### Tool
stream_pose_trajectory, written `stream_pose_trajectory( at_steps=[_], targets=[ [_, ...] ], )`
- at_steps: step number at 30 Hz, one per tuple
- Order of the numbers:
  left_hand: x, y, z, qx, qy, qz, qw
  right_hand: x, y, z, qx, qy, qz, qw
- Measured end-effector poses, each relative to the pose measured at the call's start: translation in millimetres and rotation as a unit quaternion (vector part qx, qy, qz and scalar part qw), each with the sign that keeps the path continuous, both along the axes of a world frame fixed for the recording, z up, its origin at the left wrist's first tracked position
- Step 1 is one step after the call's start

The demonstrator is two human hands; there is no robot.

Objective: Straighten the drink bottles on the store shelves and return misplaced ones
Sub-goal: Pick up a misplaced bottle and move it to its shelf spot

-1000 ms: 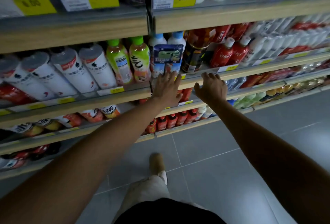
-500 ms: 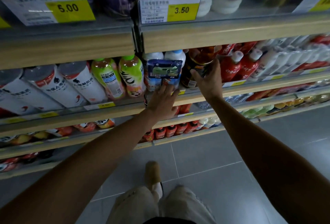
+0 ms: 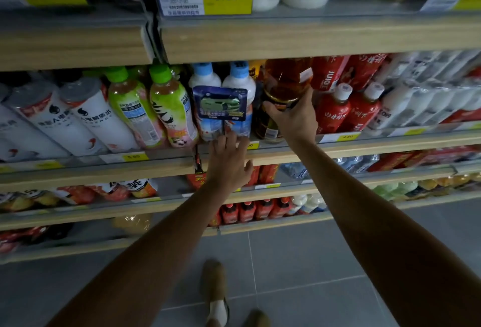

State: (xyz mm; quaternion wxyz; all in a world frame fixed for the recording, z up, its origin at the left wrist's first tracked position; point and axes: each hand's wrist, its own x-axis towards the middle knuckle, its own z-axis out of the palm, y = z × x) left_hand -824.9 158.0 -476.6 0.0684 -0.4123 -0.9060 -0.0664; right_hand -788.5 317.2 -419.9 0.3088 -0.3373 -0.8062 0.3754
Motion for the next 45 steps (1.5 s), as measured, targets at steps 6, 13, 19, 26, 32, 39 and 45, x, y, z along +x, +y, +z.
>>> stream_pose_trajectory(
  at_steps=[6,13,19,26,32,39,45],
  targets=[
    [0.9,1.0,-8.3,0.024,0.047,0.002,0.999,7.6,2.1,-8.5,0.012,0.039,0.009,0.999],
    [1.1,8.3,-13.9,0.043,0.047,0.025,0.998,14.8,3.6,-15.9,0.020,0.076,0.025,0.997],
    [0.3,6.2,-14.9,0.038,0.043,0.021,0.998,24.8,-4.4,-22.9,-0.009,0.147,0.052,0.988],
    [-2.8,2.8,-17.5,0.030,0.040,0.011,0.999,42.5,-13.7,-31.6,-0.042,0.207,0.059,0.976],
    [-5.4,-2.1,-11.2,-0.005,0.020,-0.010,1.000,59.8,-24.4,-16.7,-0.049,0.235,0.049,0.969],
    [-7.6,-52.6,-5.4,-0.078,0.050,-0.054,0.994,85.8,-61.2,-7.6,-0.059,0.170,0.052,0.982],
    [-27.3,-157.3,-28.7,-0.109,0.032,0.030,0.993,78.9,-124.6,-27.3,-0.057,0.079,0.092,0.991]
  ],
)
